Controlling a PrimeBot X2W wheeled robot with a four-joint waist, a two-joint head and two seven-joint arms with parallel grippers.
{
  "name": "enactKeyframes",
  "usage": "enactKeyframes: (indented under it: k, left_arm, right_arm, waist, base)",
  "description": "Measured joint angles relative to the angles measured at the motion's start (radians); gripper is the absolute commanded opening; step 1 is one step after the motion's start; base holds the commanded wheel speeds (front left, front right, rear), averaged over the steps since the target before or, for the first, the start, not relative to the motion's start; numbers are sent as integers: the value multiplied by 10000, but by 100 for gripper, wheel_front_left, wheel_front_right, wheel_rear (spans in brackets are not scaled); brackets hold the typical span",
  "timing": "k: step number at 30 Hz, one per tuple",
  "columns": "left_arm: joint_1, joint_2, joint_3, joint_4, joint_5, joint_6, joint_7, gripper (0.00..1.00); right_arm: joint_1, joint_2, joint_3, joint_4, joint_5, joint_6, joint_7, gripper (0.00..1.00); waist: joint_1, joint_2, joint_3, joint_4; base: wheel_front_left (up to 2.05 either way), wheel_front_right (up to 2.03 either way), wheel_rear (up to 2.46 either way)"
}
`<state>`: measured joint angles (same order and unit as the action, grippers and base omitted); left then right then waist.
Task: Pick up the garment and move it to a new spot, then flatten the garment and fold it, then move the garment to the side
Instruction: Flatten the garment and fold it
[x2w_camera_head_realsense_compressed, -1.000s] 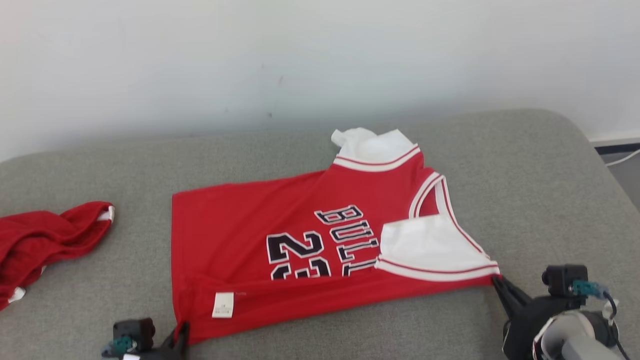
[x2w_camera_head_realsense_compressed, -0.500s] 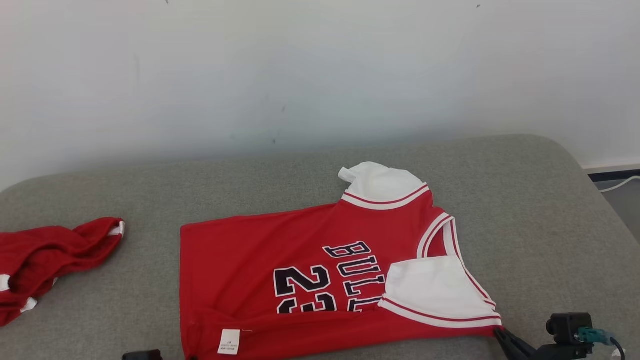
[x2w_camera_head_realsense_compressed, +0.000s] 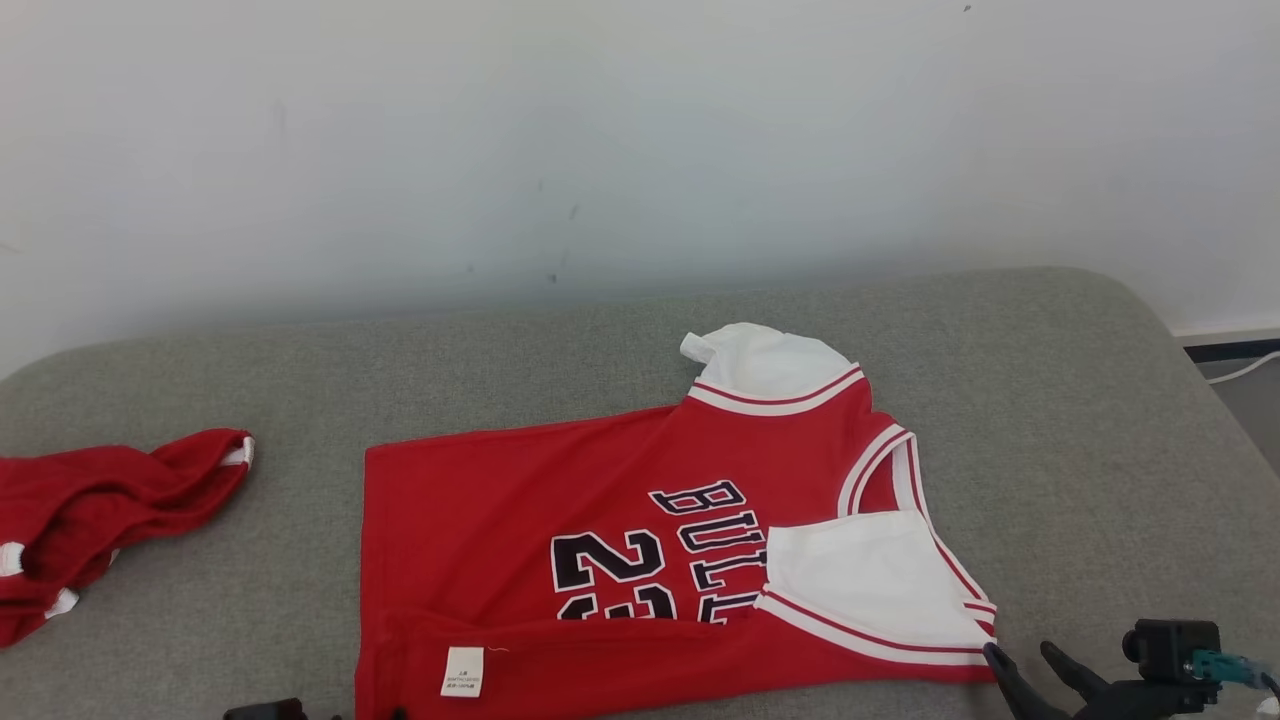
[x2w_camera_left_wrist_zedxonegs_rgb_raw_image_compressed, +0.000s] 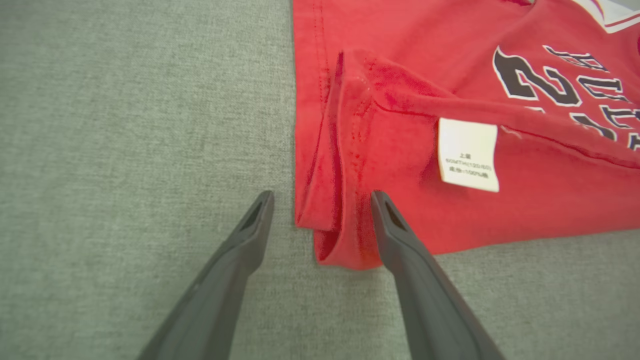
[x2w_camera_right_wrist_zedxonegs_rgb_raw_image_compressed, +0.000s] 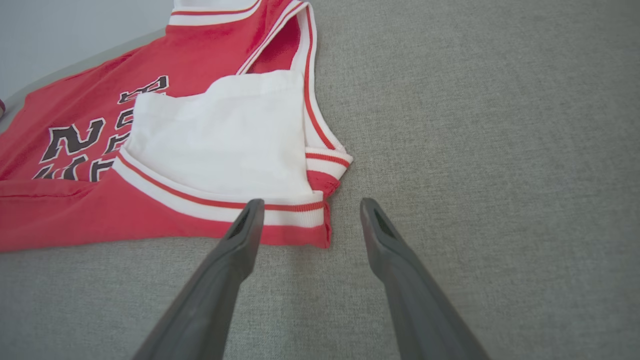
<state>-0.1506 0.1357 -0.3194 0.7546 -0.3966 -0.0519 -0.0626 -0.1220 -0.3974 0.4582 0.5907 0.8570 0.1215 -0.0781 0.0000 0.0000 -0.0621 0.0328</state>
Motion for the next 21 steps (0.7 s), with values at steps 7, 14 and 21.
enactKeyframes:
  k: [7,14,21]
  left_arm:
    - [430,128,299,-639,-134,125,-437,100]
    - [597,242,556,-1569,-159,360,-1214,100]
    - [757,316,959,-2499,-157,790,-1593,100]
  right_arm:
    - [356,-234,-422,-639,257,-84,-205,100]
    - [372,-397,-759,-1530,192,-332,-1003,100]
    - [369,-326,-890,-2431,-173,-702,-1417,100]
  waist:
    - [0,0,11,-14]
    - [0,0,-144,-54]
    - [0,0,-321,-48]
  base:
    - [0,0,0]
    - [0,0,0]
    - [0,0,0]
